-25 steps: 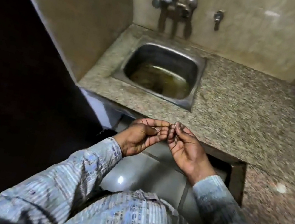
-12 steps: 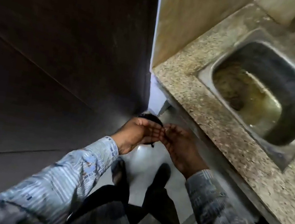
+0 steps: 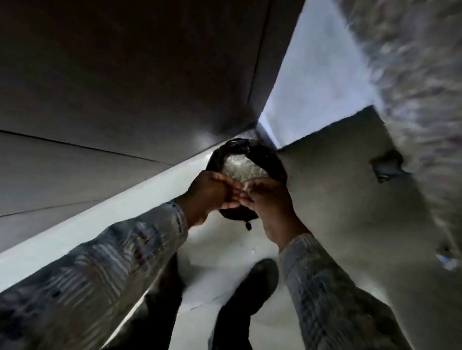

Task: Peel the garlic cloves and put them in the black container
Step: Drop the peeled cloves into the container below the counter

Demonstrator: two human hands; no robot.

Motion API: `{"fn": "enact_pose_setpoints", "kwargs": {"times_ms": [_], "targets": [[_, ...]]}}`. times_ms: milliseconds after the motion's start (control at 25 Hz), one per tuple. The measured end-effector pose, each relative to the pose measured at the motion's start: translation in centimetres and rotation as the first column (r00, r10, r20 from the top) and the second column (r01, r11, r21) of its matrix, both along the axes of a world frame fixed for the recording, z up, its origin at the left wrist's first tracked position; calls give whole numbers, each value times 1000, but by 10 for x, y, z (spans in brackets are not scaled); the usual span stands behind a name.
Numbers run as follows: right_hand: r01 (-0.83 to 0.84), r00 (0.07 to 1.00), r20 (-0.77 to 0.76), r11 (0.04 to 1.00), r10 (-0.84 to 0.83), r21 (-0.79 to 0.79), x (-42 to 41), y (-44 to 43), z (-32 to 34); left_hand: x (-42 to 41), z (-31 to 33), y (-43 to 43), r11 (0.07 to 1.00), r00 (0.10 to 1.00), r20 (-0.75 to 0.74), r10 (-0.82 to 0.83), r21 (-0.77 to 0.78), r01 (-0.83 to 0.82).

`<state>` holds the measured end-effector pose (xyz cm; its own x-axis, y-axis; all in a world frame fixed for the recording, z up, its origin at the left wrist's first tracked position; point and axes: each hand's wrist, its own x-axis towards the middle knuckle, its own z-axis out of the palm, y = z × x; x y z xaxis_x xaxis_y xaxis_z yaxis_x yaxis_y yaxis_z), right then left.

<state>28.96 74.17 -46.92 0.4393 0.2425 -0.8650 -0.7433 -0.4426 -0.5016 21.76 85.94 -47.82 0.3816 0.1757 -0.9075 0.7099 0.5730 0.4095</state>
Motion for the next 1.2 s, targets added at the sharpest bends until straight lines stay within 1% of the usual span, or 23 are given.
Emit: {"fn": "enact_pose_setpoints", "kwargs": {"times_ms": [40,120,200,280,320,360,400,440,480,520,560,600,680,720,760,840,880,920,960,1040,1120,1160,1200], "targets": [[-10,1000,-17,1000,10,-18,2,3,-35,1,-31,1,1000,999,-32,0,-7,0],[-43,999,-25,997,42,-61,3,9,-95,3,-75,0,995,997,-77,17,-94,-25],[-62,998,-28,992,59,-113,0,11,-131,5,-104,-1,964,988,-95,124,-225,-143],[-15,1000,-7,990,14,-140,-13,15,-147,8,-127,-2,919,966,-101,236,-301,-256],[6,995,96,985,11,-170,-23,17,-151,10,-137,-4,897,952,-107,287,-317,-306],[0,968,247,983,46,-184,-32,18,-151,13,-141,-9,879,937,-114,329,-326,-348],[-84,917,367,974,157,-208,-40,16,-152,16,-144,-14,870,928,-120,354,-321,-374],[-196,854,438,953,281,-231,-48,16,-154,20,-146,-19,868,920,-123,373,-305,-393],[-305,798,457,918,392,-253,-48,15,-157,22,-148,-22,872,913,-119,391,-269,-408],[-376,789,422,895,445,-241,-43,15,-161,23,-150,-22,866,902,-102,420,-251,-432],[-393,804,384,890,455,-231,-34,15,-162,22,-151,-22,860,894,-77,442,-245,-447],[-370,816,380,899,435,-234,-26,13,-166,20,-149,-19,849,884,-50,465,-257,-461],[-284,789,452,899,416,-333,-14,14,-163,18,-148,-12,827,859,-36,510,-255,-502],[-243,766,506,907,396,-343,-16,16,-157,18,-150,-10,814,846,-39,532,-251,-523],[-253,733,562,921,383,-297,-20,18,-155,19,-150,-9,801,837,-36,546,-268,-535],[-402,691,586,899,422,-174,-35,16,-157,24,-147,-10,784,825,-23,564,-298,-545],[-450,692,550,875,468,-178,-37,14,-166,26,-146,-11,790,828,-20,560,-288,-541],[-461,715,475,857,513,-232,-31,15,-171,28,-144,-13,789,825,-11,565,-285,-544],[-415,765,400,861,505,-294,-25,16,-175,28,-144,-15,803,830,-1,558,-252,-540],[-340,812,376,885,446,-316,-21,19,-174,25,-140,-16,809,825,22,564,-212,-548],[-418,789,405,887,461,-196,-32,25,-157,24,-148,-13,791,801,6,598,-165,-589],[-427,817,390,900,426,-88,-38,29,-149,23,-153,-9,779,791,-5,612,-164,-605],[-386,864,359,922,353,23,-46,30,-144,26,-148,-6,767,781,2,625,-188,-613]]}}
